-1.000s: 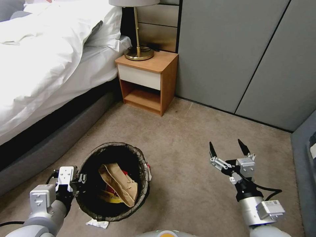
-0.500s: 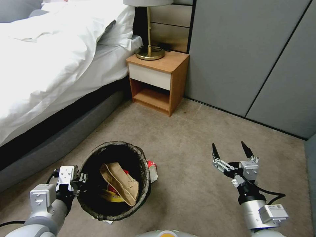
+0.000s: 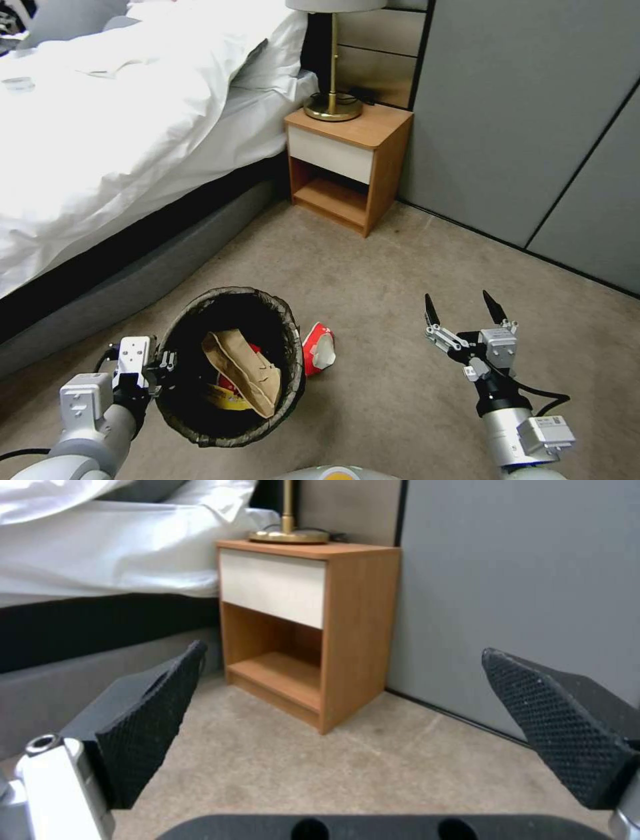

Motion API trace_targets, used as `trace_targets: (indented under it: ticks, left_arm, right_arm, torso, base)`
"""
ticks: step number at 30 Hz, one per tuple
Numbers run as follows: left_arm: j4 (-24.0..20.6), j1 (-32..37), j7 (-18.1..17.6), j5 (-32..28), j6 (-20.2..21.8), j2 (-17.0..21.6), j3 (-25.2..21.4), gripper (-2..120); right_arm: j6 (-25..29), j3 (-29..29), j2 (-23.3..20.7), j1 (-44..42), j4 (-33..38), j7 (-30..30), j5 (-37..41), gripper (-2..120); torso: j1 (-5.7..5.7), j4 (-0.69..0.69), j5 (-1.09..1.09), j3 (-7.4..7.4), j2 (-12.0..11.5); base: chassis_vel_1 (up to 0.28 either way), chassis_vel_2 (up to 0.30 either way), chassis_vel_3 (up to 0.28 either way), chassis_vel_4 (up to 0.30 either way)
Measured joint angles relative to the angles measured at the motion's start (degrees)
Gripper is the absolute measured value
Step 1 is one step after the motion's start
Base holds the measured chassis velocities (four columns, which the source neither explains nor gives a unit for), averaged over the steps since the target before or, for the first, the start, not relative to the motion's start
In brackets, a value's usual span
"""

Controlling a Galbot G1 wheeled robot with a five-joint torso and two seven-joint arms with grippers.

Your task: Pick up the trash bin, then pick up the garbage from the floor and place it into the trash bin.

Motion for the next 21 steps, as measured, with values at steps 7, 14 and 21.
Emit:
trace_targets:
  ticks: [7,14,21]
  left_arm:
    - [0.0,0.0,0.1,-0.1,0.0,0.2,-0.1,1]
    - [0.0,0.0,0.1,-0.1,0.0,0.3,-0.1,1]
    - [0.0,0.0,0.1,-0.1,0.0,0.4,-0.1,1]
  right_arm:
    - [-0.3,-0.7,0.4,0.0,-0.3,0.4,0.0,100]
    - [-0.6,-1.6,0.9,-0.3,-0.6,0.6,-0.2,100]
    - [-1.0,-2.1,1.0,-0.2,-0.8,0.8,-0.1,100]
  torso:
    - [0.00,0.00,0.00,0.00,0.0]
    - [0.00,0.00,0.00,0.00,0.0]
    - [0.00,0.00,0.00,0.00,0.0]
  base:
    - [0.028,0.030,0.022,0.023]
    - [0.031,0.038,0.054,0.043]
    - [0.063,0.058,0.051,0.050]
